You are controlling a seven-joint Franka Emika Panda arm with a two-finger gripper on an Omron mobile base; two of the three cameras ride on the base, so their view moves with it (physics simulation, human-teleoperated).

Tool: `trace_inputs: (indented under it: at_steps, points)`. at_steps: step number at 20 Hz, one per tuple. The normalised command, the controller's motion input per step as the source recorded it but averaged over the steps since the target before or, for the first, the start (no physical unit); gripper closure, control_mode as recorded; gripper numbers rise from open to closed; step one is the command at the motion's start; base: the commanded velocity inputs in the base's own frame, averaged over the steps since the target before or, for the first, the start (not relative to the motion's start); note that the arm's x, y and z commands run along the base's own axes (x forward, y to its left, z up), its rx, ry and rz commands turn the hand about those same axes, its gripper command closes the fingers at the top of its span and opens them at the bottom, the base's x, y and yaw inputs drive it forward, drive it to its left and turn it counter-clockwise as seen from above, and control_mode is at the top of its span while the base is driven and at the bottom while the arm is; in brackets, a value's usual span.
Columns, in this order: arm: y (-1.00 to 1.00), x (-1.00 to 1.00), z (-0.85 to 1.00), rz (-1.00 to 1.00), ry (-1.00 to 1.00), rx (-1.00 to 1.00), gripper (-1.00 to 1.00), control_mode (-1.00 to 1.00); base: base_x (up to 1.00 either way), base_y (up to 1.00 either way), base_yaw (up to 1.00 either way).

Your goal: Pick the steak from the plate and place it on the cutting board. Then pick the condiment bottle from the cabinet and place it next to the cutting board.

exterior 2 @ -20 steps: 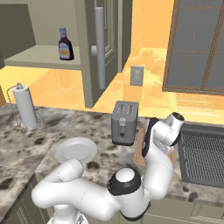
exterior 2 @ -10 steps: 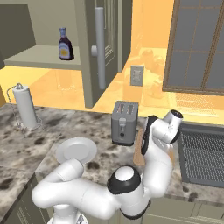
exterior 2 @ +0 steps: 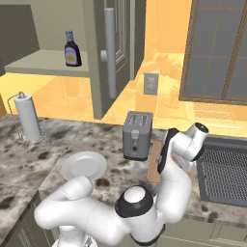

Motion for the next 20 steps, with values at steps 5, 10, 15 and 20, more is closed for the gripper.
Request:
trace_inputs:
  at_steps: [5, 10, 15, 20]
  points:
    - [-0.16, -0.21, 0.28, 0.00, -0.01, 0.01, -1.00, -1.00, 0.00, 0.00, 0.00]
    - [-0.01, -0.16, 0.60, -0.03, -0.03, 0.03, -1.00, -1.00, 0.00, 0.00, 0.00]
    - [0.00, -0.30, 0.54, -0.08, -0.05, 0.07, -1.00, -1.00, 0.00, 0.00, 0.00]
    - [0.01, -0.60, 0.19, -0.12, -0.10, 0.10, -1.00, -1.00, 0.00, 0.00, 0.00]
